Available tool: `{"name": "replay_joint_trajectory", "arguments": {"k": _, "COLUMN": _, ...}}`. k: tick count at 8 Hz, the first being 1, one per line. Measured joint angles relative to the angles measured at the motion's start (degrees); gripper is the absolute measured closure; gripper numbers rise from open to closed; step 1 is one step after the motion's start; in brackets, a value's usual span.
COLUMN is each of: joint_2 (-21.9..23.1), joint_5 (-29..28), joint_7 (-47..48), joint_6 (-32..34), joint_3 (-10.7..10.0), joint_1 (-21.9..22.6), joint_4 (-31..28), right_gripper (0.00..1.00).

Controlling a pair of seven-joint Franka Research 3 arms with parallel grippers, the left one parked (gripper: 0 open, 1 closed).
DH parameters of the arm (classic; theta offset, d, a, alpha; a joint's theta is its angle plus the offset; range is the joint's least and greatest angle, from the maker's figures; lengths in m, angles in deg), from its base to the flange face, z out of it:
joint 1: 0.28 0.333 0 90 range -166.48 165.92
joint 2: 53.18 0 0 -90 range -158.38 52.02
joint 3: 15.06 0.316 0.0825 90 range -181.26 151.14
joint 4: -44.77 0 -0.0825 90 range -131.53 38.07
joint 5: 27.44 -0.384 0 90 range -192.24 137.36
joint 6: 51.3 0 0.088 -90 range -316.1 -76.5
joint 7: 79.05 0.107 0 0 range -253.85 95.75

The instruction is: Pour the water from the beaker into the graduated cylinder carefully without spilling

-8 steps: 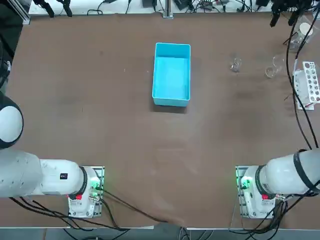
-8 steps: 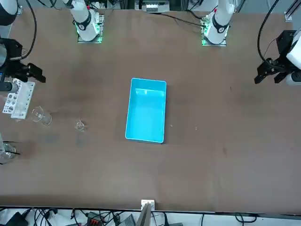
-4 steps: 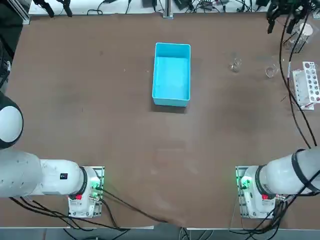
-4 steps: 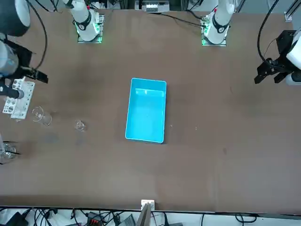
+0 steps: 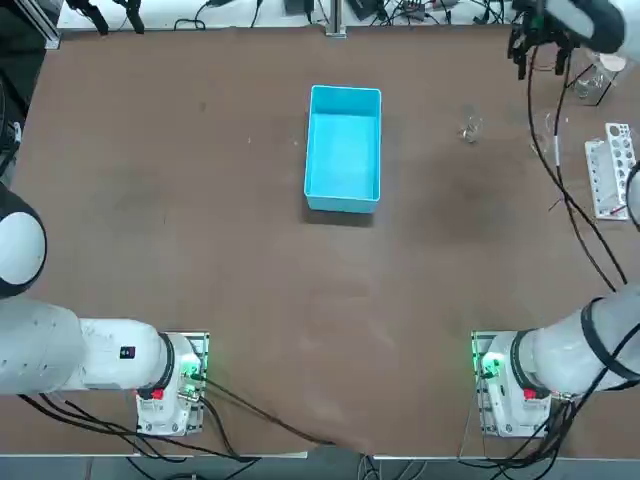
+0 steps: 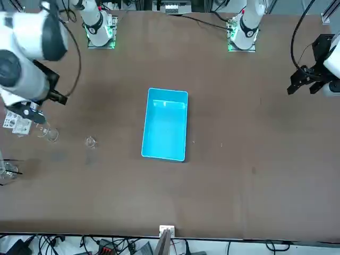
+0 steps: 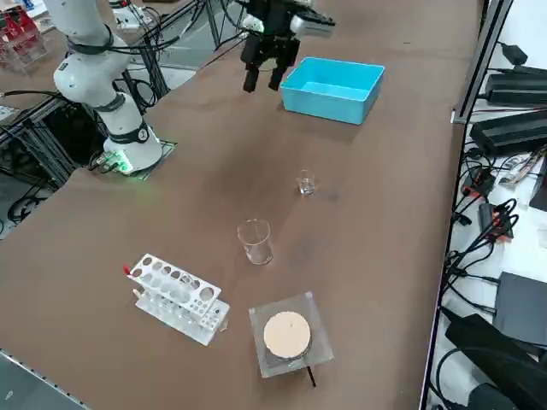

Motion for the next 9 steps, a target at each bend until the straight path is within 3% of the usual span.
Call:
{"name": "replay_joint_trajectory", "arguments": {"k": 5, "joint_2": -14.6, "joint_5": 14.9, "joint_7": 44.2, "joint_6": -1.2, "joint_3": 0.2, "joint_1": 12.4, "joint_4": -0.1, "right_gripper": 0.00}}
{"name": "replay_joint_trajectory", "arguments": {"k": 9, "joint_2": -24.9, "joint_5": 22.9, "joint_7": 70.5, "joint_6": -4.4, "joint_3": 0.1, "joint_1": 14.3, "joint_4": 0.4, "right_gripper": 0.00}}
